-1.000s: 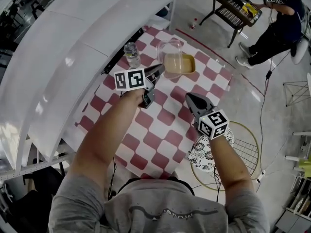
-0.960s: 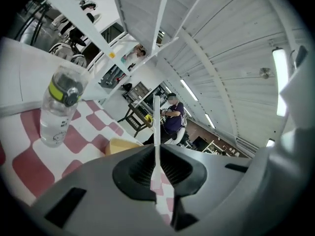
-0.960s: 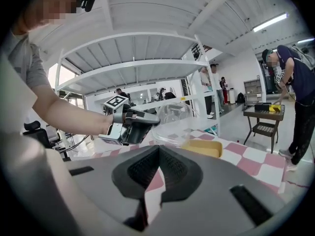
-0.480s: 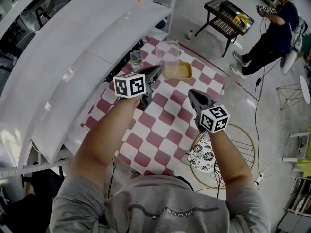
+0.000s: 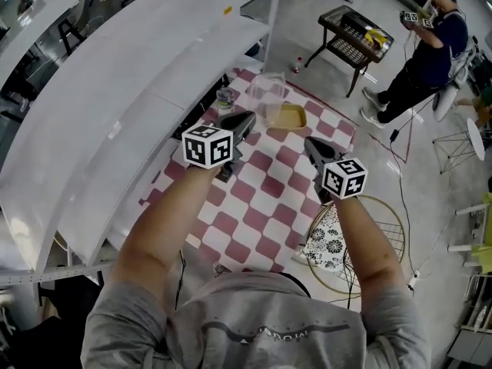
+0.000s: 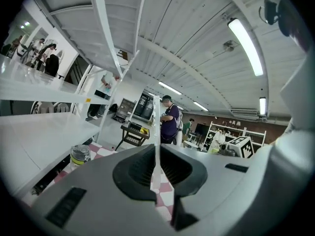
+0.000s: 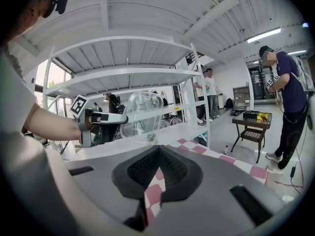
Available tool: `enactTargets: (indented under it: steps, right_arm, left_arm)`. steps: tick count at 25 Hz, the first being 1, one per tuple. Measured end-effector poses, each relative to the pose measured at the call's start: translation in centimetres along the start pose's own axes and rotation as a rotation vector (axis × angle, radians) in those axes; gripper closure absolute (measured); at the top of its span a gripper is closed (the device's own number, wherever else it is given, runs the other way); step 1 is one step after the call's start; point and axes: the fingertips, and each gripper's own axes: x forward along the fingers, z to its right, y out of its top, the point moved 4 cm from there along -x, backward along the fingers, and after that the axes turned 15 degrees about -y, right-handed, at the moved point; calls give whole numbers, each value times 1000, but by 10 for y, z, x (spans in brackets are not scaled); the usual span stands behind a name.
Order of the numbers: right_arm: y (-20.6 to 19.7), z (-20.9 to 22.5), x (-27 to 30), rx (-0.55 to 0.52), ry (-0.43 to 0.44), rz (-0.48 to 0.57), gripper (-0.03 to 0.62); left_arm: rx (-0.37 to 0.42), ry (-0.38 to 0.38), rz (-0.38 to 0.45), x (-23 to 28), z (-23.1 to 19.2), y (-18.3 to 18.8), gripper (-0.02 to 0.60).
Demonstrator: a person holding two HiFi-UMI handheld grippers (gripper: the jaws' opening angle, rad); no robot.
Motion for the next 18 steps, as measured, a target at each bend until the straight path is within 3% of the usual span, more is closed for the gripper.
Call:
enactTargets:
  steps: [8,18]
  right_arm:
    - [1,-12,-20,34,-78,3,569]
    - [-5,-21,-40,-97,16,22,569]
  left_arm:
    - [147,-81,-57,-14,23,-3,543]
    - [302,-37,-94,-11,71,-27,543]
